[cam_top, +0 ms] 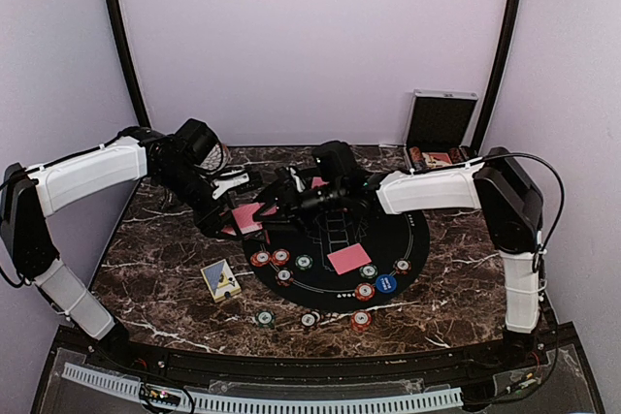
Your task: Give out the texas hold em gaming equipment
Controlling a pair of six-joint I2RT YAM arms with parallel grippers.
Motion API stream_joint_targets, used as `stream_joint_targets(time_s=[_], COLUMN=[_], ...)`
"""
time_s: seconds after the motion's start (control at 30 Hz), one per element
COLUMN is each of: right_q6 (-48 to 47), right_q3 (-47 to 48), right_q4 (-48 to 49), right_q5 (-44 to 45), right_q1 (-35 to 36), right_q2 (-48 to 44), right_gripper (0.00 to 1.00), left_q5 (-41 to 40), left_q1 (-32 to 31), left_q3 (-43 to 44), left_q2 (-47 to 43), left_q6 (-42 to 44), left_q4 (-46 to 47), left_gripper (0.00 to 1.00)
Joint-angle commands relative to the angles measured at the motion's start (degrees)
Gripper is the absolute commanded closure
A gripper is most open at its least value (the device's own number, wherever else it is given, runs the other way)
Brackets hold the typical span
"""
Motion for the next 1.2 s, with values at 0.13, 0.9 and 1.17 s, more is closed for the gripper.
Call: stream_joint_targets(time_s=[0.13,0.9,1.17], right_q6=[1.09,-1.73,-3.45], right_q3=[1.89,4.43,5.6], right_q4=[3.14,-2.12,-4.64], right_q5=[-0.65,-0.33,0.11], right_q1=[0.27,-0.55,-0.64], right_q2=[-0.41,-1.19,-1.73], right_gripper=[0.67,0.79,0.81], left_q5=[1.32,1.44,1.48], left_q1=[0.16,0.17,0.16], left_q3=[0.25,-0.43,-0.69], left_q2=[-2.61,-2.92,-2.78], left_q6=[0.1,0.06,0.06], left_q4=[-0.71,-0.6,-0.76], left_gripper=[1.0,1.0,1.0])
